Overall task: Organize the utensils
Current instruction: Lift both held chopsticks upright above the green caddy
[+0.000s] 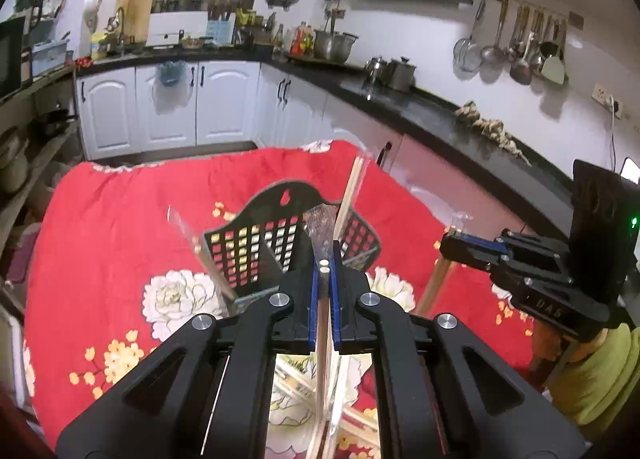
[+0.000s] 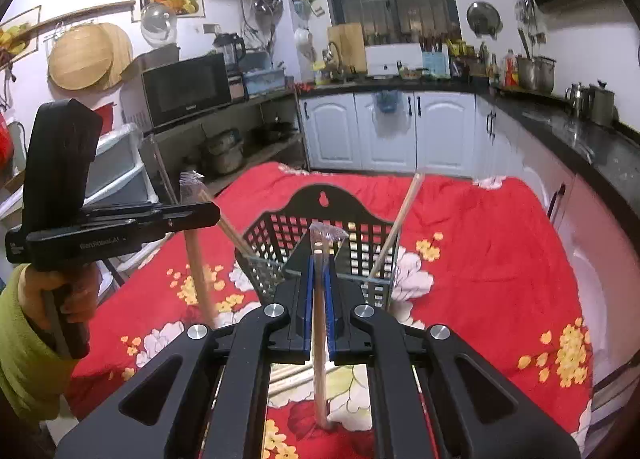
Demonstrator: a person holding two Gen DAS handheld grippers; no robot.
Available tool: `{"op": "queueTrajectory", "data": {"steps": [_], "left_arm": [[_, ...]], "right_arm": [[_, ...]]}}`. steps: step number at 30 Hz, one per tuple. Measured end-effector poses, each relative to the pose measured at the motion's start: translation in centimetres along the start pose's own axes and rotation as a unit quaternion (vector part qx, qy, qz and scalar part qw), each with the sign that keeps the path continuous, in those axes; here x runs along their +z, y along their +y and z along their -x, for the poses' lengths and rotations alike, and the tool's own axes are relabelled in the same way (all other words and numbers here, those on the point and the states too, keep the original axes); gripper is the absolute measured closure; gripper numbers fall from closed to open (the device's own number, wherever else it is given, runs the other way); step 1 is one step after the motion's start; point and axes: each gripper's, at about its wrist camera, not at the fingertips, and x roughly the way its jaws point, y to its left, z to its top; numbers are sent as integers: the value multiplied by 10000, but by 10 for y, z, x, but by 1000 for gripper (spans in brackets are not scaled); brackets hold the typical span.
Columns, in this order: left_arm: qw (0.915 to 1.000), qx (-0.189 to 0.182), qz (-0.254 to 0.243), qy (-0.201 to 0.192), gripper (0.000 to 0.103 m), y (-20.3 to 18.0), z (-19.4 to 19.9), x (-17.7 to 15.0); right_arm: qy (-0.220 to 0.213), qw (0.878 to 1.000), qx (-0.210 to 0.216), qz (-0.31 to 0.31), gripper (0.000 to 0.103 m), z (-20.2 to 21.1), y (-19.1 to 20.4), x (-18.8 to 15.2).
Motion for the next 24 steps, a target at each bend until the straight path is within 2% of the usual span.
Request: {"op": "queueTrajectory", "data": {"steps": [24], "left_arm": [[9947,18,-122,-1016,101,-32,23,64]], "right_arm": [[-1118,9928,-262,333,98,44,8,64]]}}
